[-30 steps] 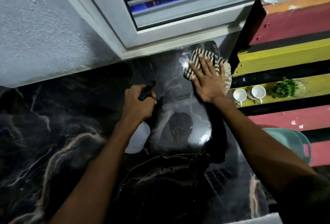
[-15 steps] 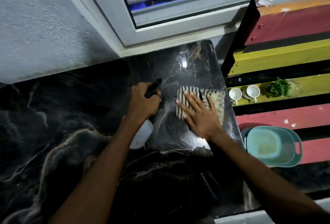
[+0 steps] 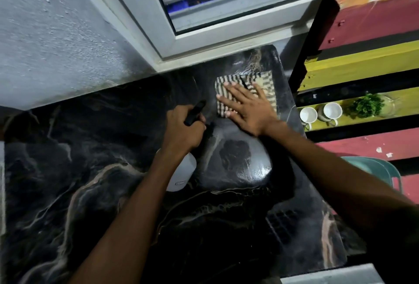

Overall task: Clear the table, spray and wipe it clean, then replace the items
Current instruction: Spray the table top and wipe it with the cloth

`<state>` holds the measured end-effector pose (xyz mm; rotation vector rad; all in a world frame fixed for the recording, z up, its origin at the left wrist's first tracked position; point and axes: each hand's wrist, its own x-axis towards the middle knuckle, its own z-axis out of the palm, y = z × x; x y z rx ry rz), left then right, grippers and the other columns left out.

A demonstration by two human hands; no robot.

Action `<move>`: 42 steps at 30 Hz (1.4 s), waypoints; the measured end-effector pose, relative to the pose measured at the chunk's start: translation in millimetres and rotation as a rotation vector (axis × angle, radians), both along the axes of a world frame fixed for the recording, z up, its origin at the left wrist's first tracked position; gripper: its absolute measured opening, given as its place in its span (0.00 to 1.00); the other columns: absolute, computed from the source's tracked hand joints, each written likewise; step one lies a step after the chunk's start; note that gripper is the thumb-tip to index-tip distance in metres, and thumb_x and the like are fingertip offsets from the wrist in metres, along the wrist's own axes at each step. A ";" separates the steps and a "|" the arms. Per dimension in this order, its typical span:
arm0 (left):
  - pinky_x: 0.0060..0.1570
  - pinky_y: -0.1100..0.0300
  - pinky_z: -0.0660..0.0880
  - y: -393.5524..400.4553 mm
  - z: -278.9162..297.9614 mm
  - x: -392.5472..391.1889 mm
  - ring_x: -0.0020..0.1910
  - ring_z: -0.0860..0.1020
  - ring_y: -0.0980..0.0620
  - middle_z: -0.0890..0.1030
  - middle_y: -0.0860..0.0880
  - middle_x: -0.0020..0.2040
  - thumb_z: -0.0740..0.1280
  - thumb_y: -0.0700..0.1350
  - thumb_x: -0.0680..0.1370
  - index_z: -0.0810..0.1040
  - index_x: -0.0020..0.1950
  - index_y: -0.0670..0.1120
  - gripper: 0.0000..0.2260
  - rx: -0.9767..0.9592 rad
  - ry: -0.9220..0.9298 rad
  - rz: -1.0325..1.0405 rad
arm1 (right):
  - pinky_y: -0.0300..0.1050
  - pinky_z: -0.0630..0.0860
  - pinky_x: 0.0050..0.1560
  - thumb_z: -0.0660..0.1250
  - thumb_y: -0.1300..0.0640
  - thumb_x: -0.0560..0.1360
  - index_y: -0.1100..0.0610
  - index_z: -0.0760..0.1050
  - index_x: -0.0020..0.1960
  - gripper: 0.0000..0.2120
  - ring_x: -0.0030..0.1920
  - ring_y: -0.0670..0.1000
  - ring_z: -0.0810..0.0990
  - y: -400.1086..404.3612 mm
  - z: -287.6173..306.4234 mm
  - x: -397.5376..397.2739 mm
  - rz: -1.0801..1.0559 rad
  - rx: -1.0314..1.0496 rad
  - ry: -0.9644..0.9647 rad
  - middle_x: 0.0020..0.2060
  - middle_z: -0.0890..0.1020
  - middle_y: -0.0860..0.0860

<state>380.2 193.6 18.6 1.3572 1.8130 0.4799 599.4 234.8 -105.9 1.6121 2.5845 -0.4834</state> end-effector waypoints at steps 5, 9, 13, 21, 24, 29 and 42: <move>0.30 0.52 0.81 -3.5 -2.0 -2.4 0.35 0.84 0.46 0.84 0.44 0.35 0.64 0.42 0.66 0.81 0.36 0.50 0.07 -0.010 -0.021 0.005 | 0.71 0.41 0.77 0.44 0.35 0.82 0.36 0.47 0.82 0.28 0.84 0.50 0.43 78.6 8.3 34.8 -0.407 -0.034 0.013 0.84 0.45 0.47; 0.34 0.48 0.83 -10.8 -4.1 -5.9 0.37 0.84 0.44 0.84 0.45 0.35 0.63 0.42 0.66 0.81 0.37 0.52 0.09 -0.001 -0.023 0.008 | 0.73 0.47 0.76 0.47 0.38 0.84 0.36 0.49 0.82 0.27 0.84 0.49 0.43 61.6 8.1 28.6 -0.489 -0.038 0.041 0.84 0.45 0.46; 0.33 0.49 0.80 -16.8 -3.8 -4.6 0.35 0.83 0.41 0.84 0.42 0.35 0.64 0.42 0.66 0.80 0.33 0.50 0.07 -0.024 -0.034 0.003 | 0.71 0.52 0.76 0.48 0.39 0.84 0.37 0.48 0.82 0.27 0.84 0.49 0.44 -5.7 8.0 36.6 -0.553 -0.027 0.080 0.84 0.46 0.46; 0.29 0.58 0.75 -41.4 -1.6 19.0 0.27 0.79 0.50 0.81 0.45 0.30 0.64 0.38 0.68 0.78 0.32 0.49 0.08 0.016 -0.104 -0.101 | 0.68 0.49 0.78 0.46 0.40 0.84 0.37 0.44 0.83 0.28 0.84 0.49 0.42 -152.4 4.2 46.4 -0.584 -0.018 0.045 0.84 0.43 0.45; 0.29 0.55 0.78 -55.7 -0.7 31.1 0.29 0.81 0.49 0.82 0.42 0.32 0.63 0.42 0.67 0.79 0.34 0.45 0.06 0.017 -0.109 -0.122 | 0.63 0.44 0.78 0.47 0.42 0.85 0.38 0.44 0.83 0.28 0.83 0.47 0.40 -188.1 4.9 45.0 -0.598 -0.030 0.035 0.84 0.42 0.44; 0.33 0.39 0.82 -80.3 2.7 37.5 0.36 0.83 0.36 0.83 0.35 0.36 0.64 0.44 0.68 0.80 0.39 0.36 0.11 0.013 -0.078 -0.159 | 0.59 0.35 0.79 0.45 0.42 0.84 0.39 0.43 0.83 0.28 0.83 0.47 0.39 -235.2 5.0 39.7 -0.608 -0.043 -0.002 0.84 0.42 0.46; 0.28 0.48 0.74 -147.6 11.9 -53.9 0.29 0.78 0.41 0.81 0.33 0.34 0.65 0.37 0.68 0.78 0.37 0.35 0.05 0.039 -0.035 -0.124 | 0.61 0.29 0.78 0.44 0.42 0.82 0.40 0.38 0.82 0.30 0.83 0.51 0.38 -255.3 1.2 -162.4 -0.554 -0.085 0.098 0.84 0.43 0.50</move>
